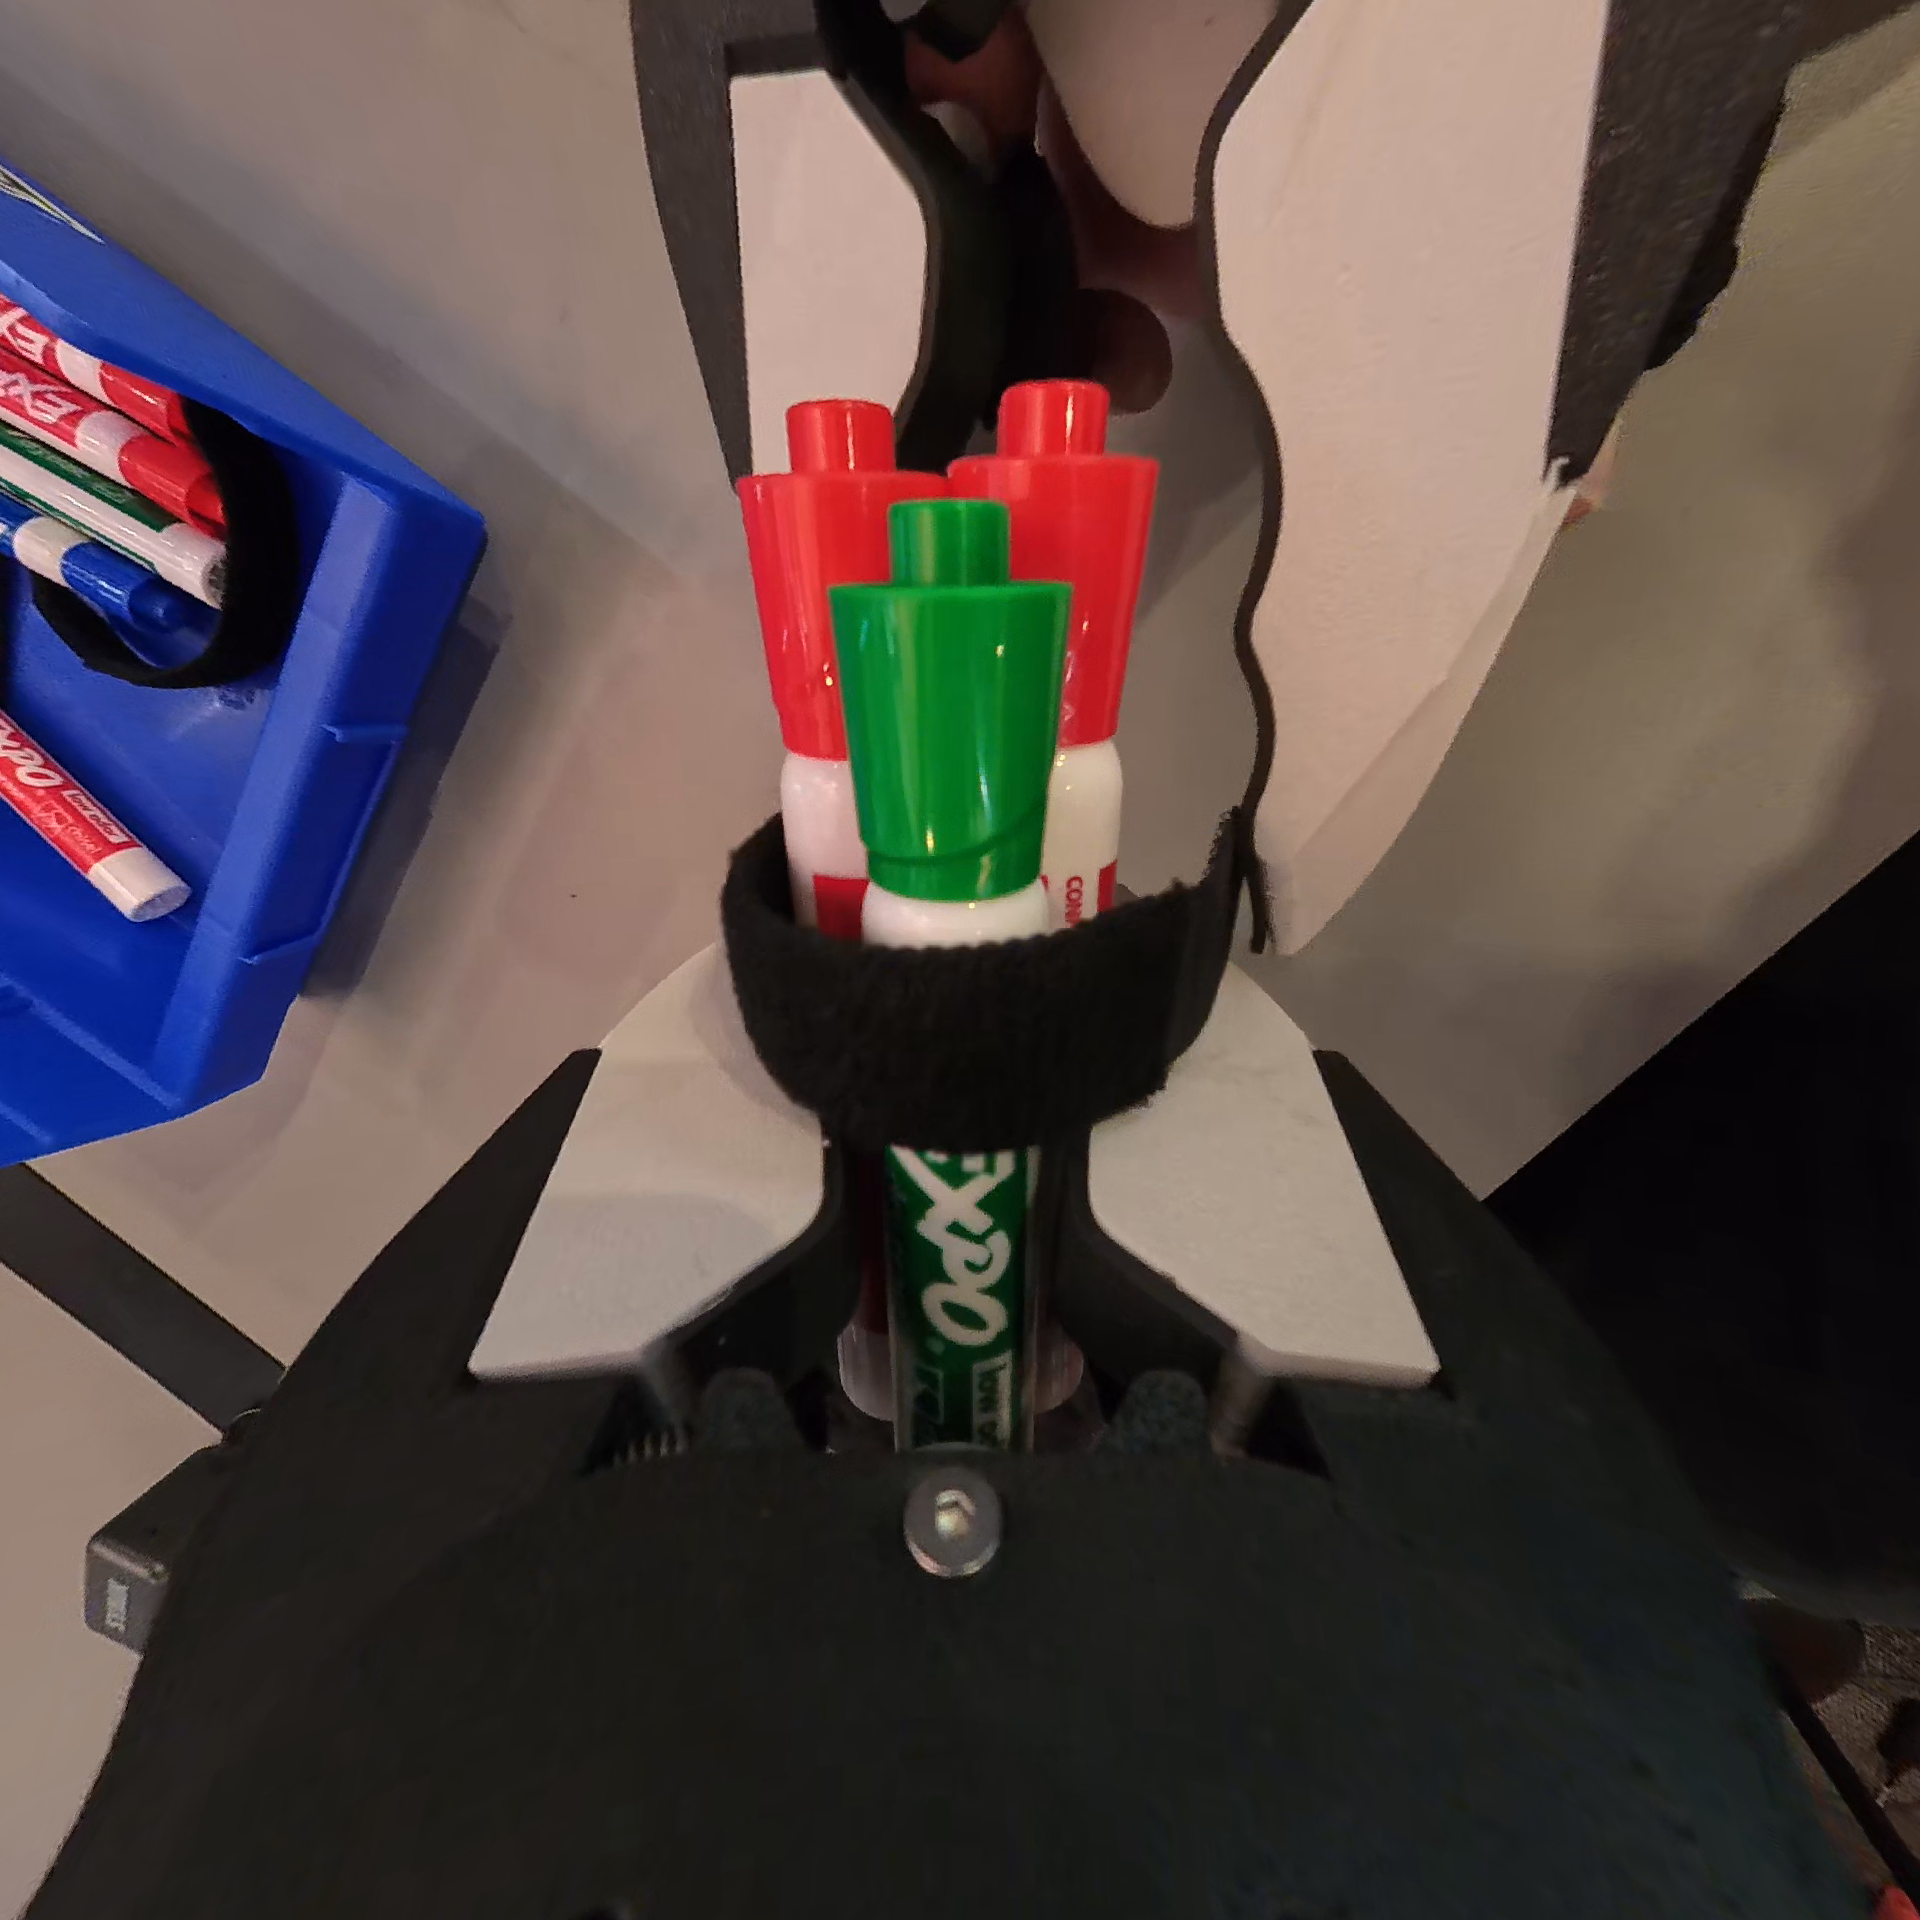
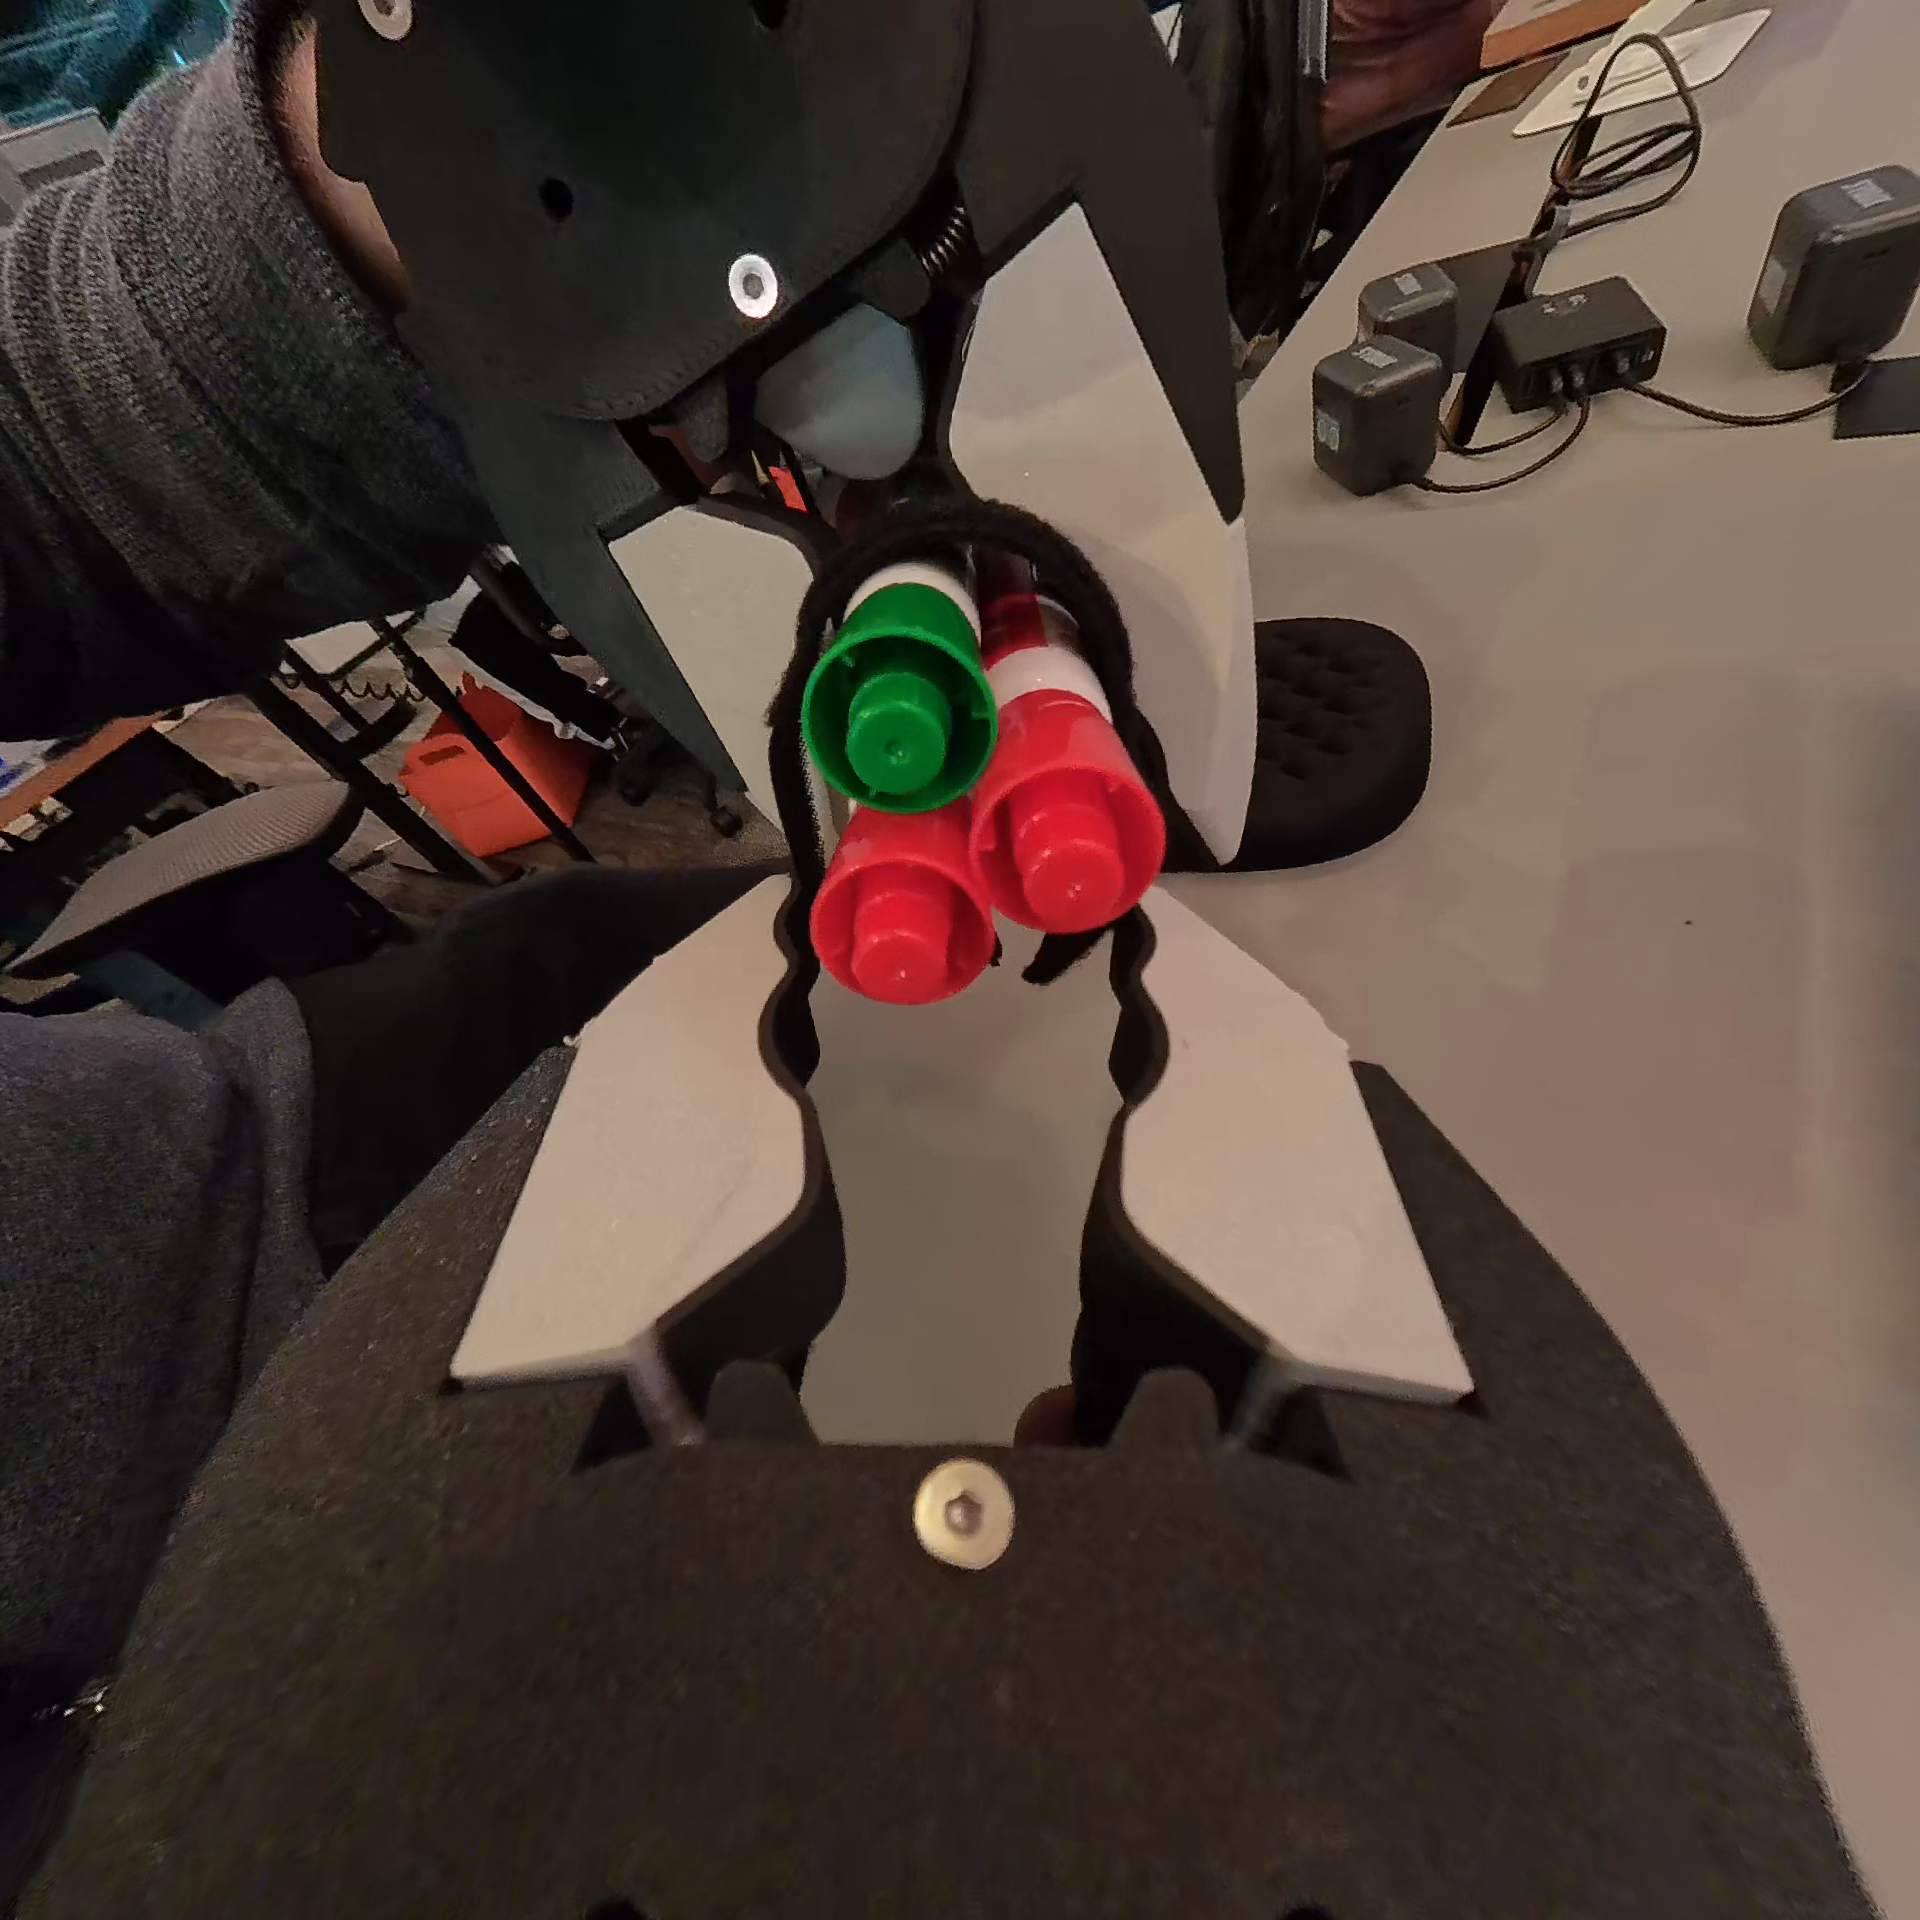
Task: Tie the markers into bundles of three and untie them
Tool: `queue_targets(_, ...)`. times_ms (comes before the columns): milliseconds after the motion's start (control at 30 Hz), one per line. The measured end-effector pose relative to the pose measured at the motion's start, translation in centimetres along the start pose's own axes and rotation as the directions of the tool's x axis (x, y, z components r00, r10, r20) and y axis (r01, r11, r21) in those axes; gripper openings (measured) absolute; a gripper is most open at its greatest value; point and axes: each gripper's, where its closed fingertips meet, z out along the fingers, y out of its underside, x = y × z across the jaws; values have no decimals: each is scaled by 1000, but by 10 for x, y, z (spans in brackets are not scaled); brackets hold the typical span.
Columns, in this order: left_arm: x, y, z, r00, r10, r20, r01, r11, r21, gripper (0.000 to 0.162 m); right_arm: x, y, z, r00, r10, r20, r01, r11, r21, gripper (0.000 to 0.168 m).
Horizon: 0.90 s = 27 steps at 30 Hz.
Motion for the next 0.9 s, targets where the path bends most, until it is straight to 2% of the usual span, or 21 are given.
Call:
queue_targets(267,-1,1,0,1000,-2,7,2,1000,5,43,3,3,-1,1000,-25,-14,25,999,-21,59)
queue_targets(467,-1,1,0,1000,-3,7,3,1000,2,43,0,-2,-4,1000,-6,8,6,1000,9,69)
queue_targets(900,-3,1,1,1000,3,15,-3,1000,-5,43,-1,6,-1,999,-37,11,37,999,-37,91)
